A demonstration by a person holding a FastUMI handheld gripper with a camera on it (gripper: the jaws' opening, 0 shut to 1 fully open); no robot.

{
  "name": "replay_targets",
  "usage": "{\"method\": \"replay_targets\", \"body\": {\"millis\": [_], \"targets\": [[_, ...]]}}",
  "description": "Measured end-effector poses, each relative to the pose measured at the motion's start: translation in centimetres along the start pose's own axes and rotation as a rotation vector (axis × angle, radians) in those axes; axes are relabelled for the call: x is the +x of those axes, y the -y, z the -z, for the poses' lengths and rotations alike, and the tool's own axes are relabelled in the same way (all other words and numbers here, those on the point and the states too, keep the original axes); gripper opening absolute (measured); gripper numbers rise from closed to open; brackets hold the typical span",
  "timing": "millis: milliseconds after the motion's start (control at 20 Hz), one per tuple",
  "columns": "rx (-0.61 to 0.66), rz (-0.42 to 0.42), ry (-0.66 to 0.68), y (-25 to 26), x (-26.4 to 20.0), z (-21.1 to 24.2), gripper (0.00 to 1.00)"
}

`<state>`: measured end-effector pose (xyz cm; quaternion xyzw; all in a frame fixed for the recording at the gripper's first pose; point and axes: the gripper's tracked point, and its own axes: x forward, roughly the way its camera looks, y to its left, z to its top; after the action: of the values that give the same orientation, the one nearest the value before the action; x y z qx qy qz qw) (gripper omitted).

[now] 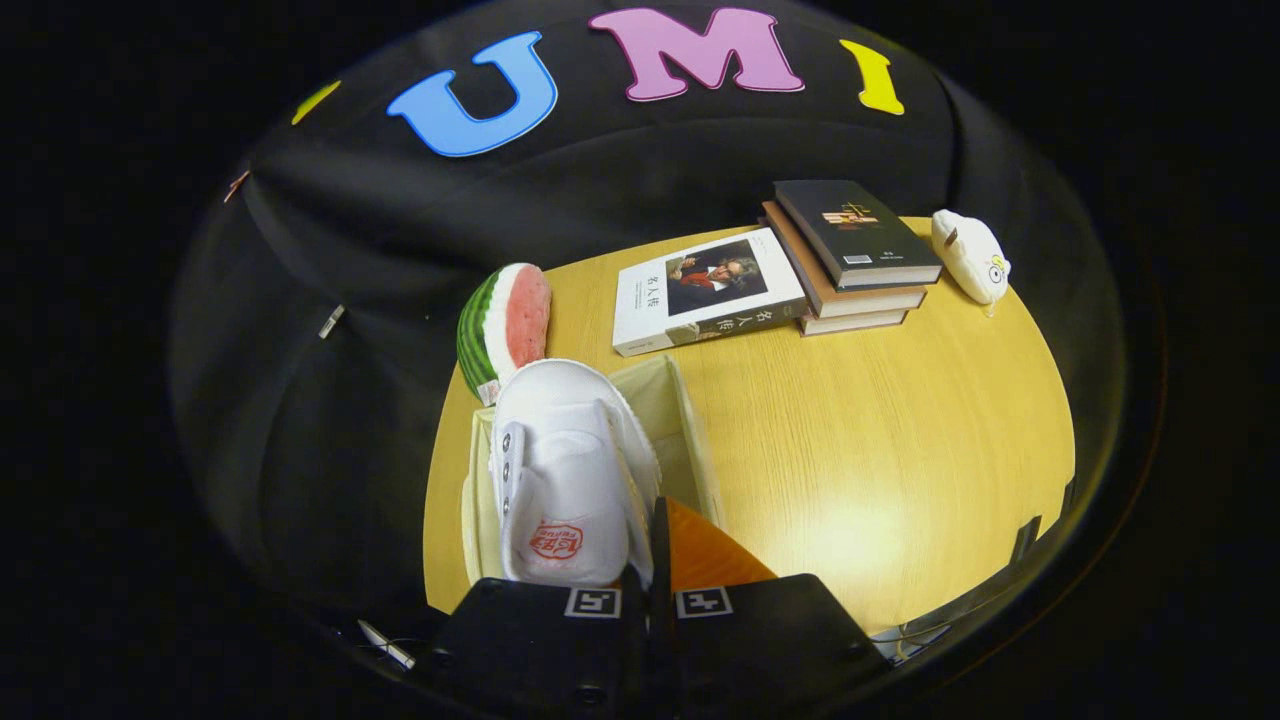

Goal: Open the storage box then place both shoes into the box .Put the left shoe in first, then the right shoe, with the right side of both shoes facing outward in a uniform manner.

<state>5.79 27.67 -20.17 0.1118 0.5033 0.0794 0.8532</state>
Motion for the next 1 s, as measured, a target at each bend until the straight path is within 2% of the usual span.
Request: {"method": "replay_targets", "body": {"millis": [150,250,350,450,500,750,1000], "targets": [[-0.001,0.012,-0.01,-0.2,0.6,0.3,0.08],[0.006,-0.023,-0.01,-1.4,0.5,0.3,0.2],[-0.011,-0.078,0.032,-2.8,-0.4,-1.1,0.56],[-0.064,-0.082,0.068,-2.9,-1.6,-2.3,0.92],[-0.096,-0.081,0.088,-2.9,-2.3,-2.4,0.99],[-0.198,-0.068,0.287,-1.8,-7.1,-5.6,0.99],[-0.221,-0.005,0.544,2.1,-15.8,-11.5,0.99]]}}
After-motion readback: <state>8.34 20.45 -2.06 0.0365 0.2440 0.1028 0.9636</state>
